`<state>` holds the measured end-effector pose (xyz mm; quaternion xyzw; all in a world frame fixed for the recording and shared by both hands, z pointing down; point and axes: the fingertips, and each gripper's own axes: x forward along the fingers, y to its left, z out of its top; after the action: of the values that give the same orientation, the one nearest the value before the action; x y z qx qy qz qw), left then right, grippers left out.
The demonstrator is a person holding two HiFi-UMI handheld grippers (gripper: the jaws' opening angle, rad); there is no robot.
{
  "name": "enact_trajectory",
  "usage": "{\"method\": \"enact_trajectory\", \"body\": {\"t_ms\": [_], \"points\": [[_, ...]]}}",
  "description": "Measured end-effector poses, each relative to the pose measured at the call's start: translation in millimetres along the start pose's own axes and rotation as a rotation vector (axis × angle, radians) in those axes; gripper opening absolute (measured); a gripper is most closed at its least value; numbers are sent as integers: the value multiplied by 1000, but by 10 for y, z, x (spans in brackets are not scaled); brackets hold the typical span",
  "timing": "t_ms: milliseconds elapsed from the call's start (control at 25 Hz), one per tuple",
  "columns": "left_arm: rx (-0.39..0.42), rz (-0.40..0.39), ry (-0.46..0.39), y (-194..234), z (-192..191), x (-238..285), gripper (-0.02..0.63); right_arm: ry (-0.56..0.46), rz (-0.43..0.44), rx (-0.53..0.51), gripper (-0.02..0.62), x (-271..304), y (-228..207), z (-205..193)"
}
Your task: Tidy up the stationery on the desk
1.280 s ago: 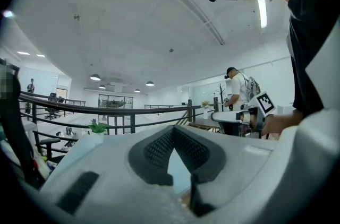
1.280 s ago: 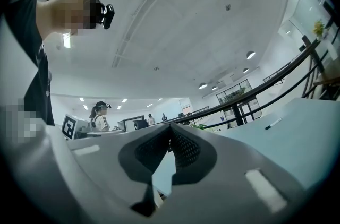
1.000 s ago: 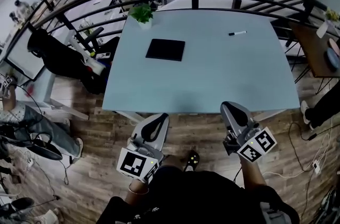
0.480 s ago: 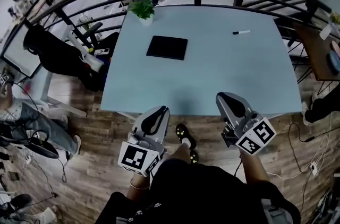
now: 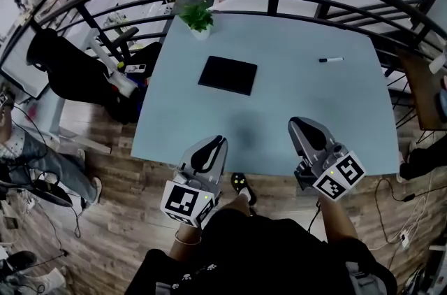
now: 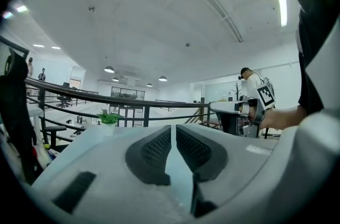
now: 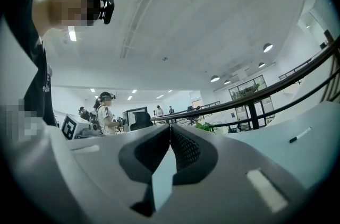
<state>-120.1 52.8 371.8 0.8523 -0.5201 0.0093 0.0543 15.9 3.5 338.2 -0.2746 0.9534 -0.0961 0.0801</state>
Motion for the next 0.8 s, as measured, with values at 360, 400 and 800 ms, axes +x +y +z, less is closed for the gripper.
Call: {"method": "enact_trajectory", "body": {"t_ms": [360,400,800], "points": [[-45,97,20,503,-149,461,29,78,56,-45,0,661,-507,-101],[-55,103,25,546,-181,514,32,87,64,-55,0,739,-556,-114],[-126,145,74,970,-495,1016,37,214,121,-139,2,1499,-1044,-356]]}}
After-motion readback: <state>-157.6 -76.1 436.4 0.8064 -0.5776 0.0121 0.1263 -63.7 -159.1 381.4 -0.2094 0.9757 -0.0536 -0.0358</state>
